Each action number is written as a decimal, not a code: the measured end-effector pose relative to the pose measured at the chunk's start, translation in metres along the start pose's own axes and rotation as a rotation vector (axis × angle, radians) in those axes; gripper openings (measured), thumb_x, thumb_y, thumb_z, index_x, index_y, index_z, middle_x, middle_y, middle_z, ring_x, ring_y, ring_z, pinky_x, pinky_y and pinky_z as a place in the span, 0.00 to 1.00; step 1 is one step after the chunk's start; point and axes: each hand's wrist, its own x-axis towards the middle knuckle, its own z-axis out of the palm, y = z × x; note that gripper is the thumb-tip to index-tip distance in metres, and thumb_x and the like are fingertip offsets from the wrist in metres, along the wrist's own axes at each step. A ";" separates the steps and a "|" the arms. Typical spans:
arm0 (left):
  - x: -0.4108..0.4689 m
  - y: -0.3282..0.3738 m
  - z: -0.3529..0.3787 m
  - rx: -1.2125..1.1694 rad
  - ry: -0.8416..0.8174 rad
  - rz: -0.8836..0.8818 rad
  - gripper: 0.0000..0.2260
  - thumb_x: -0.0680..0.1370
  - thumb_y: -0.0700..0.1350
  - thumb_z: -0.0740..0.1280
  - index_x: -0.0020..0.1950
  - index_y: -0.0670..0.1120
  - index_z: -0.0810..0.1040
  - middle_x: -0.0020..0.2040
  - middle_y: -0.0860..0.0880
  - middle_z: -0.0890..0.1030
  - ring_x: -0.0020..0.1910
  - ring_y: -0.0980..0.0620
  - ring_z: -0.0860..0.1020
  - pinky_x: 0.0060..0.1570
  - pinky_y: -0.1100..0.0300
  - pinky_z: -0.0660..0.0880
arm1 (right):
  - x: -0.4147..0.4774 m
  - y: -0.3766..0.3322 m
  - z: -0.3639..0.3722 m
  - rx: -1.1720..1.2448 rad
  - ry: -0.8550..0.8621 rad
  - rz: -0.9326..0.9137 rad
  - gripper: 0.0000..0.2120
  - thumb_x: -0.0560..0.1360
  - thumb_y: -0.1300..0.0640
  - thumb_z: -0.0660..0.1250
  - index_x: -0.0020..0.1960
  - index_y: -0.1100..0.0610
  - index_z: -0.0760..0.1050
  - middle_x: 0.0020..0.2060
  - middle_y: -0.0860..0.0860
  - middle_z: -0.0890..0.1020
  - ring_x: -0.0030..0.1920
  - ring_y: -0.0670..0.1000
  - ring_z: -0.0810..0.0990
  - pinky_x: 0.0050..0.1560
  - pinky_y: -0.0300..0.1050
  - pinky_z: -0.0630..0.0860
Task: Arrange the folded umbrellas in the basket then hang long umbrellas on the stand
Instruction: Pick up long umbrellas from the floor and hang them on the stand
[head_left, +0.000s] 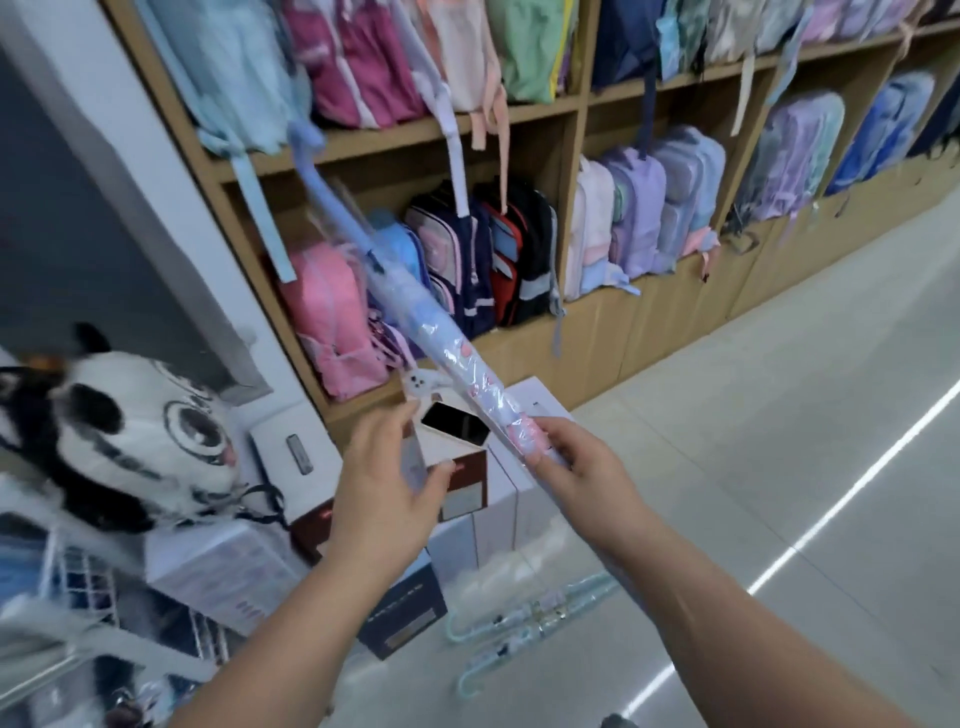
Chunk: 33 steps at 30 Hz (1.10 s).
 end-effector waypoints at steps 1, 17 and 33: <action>-0.005 -0.003 -0.005 -0.095 -0.062 -0.131 0.28 0.74 0.49 0.75 0.72 0.53 0.69 0.63 0.53 0.74 0.62 0.55 0.73 0.62 0.58 0.70 | 0.007 -0.012 0.014 0.037 0.010 -0.037 0.11 0.80 0.51 0.69 0.61 0.48 0.79 0.50 0.42 0.84 0.52 0.41 0.81 0.52 0.38 0.74; 0.034 -0.008 -0.072 -0.674 0.051 -0.431 0.18 0.78 0.37 0.69 0.64 0.54 0.73 0.49 0.48 0.85 0.47 0.50 0.84 0.41 0.58 0.80 | 0.112 -0.183 0.150 0.504 -0.232 -0.354 0.13 0.80 0.53 0.68 0.64 0.52 0.76 0.55 0.54 0.83 0.57 0.53 0.82 0.63 0.57 0.78; 0.069 -0.060 -0.226 -0.507 0.234 -0.239 0.17 0.81 0.36 0.66 0.64 0.55 0.73 0.58 0.54 0.84 0.57 0.53 0.82 0.53 0.51 0.81 | 0.133 -0.247 0.224 0.295 -0.605 -0.480 0.19 0.79 0.60 0.69 0.64 0.41 0.74 0.52 0.53 0.84 0.53 0.53 0.85 0.55 0.57 0.82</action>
